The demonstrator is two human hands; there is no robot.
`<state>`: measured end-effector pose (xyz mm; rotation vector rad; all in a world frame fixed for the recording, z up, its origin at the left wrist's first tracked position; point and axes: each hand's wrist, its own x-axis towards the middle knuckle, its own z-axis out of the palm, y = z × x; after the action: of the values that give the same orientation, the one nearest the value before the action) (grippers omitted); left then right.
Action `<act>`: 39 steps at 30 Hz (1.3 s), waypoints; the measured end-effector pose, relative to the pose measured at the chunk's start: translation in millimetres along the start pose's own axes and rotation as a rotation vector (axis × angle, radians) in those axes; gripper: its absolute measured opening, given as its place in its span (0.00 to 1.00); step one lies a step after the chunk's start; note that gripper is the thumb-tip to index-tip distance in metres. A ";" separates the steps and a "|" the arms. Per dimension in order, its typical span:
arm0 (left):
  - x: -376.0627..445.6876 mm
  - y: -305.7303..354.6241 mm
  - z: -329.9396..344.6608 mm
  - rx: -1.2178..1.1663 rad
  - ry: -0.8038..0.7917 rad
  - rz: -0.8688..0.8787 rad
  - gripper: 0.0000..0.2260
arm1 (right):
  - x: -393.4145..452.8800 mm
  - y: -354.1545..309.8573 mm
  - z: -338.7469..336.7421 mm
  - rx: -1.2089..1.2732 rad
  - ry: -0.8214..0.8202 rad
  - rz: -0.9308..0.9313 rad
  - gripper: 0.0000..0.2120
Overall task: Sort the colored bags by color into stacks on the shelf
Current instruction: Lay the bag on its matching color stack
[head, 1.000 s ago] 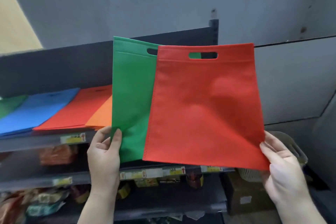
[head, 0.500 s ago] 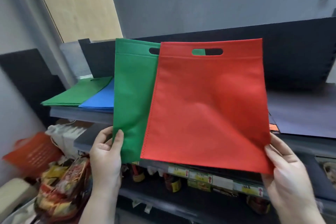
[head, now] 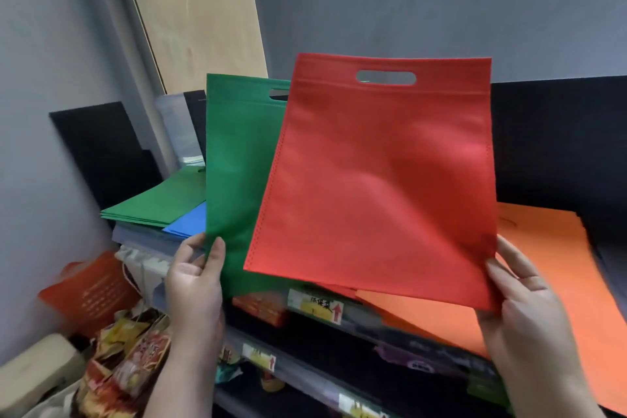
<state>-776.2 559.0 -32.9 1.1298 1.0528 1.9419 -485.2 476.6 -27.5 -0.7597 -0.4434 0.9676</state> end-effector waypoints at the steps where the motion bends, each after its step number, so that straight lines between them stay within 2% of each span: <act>1: 4.6 -3.1 2.4 -0.015 0.000 -0.007 0.04 | 5.7 1.9 3.8 0.002 -0.003 0.006 0.14; 4: 18.7 -12.4 6.1 -0.027 0.008 -0.022 0.09 | 19.7 7.2 13.9 0.018 -0.002 0.013 0.14; 8: 42.5 -25.7 7.2 -0.046 0.044 -0.038 0.05 | 33.3 16.3 30.3 0.022 0.000 0.021 0.15; 17: 115.2 -60.2 -20.4 -0.019 0.021 0.007 0.08 | 43.7 65.5 90.3 0.017 0.014 0.019 0.15; 24: 204.3 -75.8 -74.9 -0.053 -0.032 -0.009 0.10 | 52.7 129.4 168.2 -0.001 0.019 -0.030 0.14; 29: 271.4 -81.1 -121.9 -0.107 -0.072 -0.065 0.03 | 55.9 183.7 227.0 -0.019 0.039 -0.097 0.15; 34: 337.6 -89.7 -172.6 -0.108 -0.087 -0.076 0.06 | 59.2 235.2 278.1 -0.053 0.069 -0.148 0.15; 39: 402.0 -109.1 -207.3 -0.027 -0.191 -0.117 0.07 | 64.3 272.7 321.0 -0.089 0.064 -0.188 0.15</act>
<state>-1116.0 876.9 -40.0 1.1852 0.9650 1.7153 -814.7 746.5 -17.0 -0.8121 -0.4958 0.7505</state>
